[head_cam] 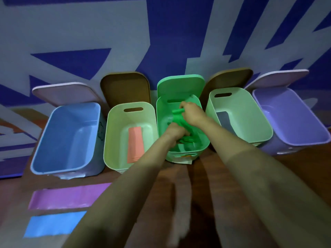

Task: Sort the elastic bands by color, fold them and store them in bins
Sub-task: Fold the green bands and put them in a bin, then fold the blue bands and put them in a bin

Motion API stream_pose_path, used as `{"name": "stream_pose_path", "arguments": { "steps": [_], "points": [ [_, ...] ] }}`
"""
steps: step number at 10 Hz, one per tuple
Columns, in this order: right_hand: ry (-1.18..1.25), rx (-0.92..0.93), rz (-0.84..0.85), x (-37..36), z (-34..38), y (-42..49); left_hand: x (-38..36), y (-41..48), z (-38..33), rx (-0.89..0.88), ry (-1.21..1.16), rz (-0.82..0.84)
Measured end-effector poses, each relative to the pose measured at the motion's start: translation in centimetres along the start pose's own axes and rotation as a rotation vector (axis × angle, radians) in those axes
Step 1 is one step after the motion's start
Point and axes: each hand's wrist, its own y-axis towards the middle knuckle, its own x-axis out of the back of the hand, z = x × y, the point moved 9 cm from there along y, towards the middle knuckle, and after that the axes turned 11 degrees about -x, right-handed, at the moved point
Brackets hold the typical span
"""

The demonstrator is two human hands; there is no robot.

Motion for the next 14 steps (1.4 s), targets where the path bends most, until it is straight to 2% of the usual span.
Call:
{"name": "stream_pose_path", "arguments": {
  "steps": [1, 2, 3, 4, 5, 6, 7, 8, 9, 10, 11, 13, 14],
  "points": [
    [-0.066, 0.022, 0.171, -3.0, 0.3, 1.4, 0.4, 2.0, 2.3, 0.107, 0.141, -0.039],
    [-0.087, 0.06, 0.256, -5.3, 0.2, 2.5, 1.3, 2.8, 3.6, 0.226, 0.275, -0.105],
    [-0.122, 0.103, 0.25, -6.4, 0.5, 3.5, 1.0, 3.8, 4.3, 0.271, 0.274, -0.126],
    [-0.157, 0.097, 0.228, -7.0, 0.0, 4.0, -0.4, 3.9, 3.6, 0.205, 0.457, 0.079],
    [-0.157, 0.105, 0.221, -7.6, -0.6, 4.3, -0.7, 3.5, 3.5, 0.137, 0.67, 0.211],
    [-0.153, 0.108, 0.204, -7.8, -0.8, 4.5, -1.4, 3.3, 4.0, 0.185, 0.727, 0.28],
    [-0.216, 0.074, 0.203, -7.9, -1.3, 4.5, -1.4, 2.7, 3.8, 0.272, 0.881, 0.309],
    [-0.288, 0.068, 0.205, -7.7, -1.4, 4.4, -1.7, 2.6, 4.1, 0.242, 1.137, 0.397],
    [-0.363, 0.092, 0.23, -7.8, -0.9, 4.1, -2.5, 2.1, 4.3, 0.203, 1.231, 0.502],
    [-0.425, 0.093, 0.267, -7.6, -1.0, 3.1, -3.1, 1.3, 3.8, 0.151, 1.112, 0.523],
    [-0.386, 0.108, 0.201, -5.9, -0.3, 1.6, -2.4, 0.6, 1.9, 0.061, 1.129, 0.478],
    [-0.141, 0.226, -0.111, -0.3, 0.3, -5.1, -1.5, -3.0, -1.9, -0.275, 1.155, 0.18],
    [0.041, 0.228, -0.332, 2.2, -1.2, -10.4, -1.1, -7.2, -3.1, -0.452, 1.163, -0.024]
  ]
}}
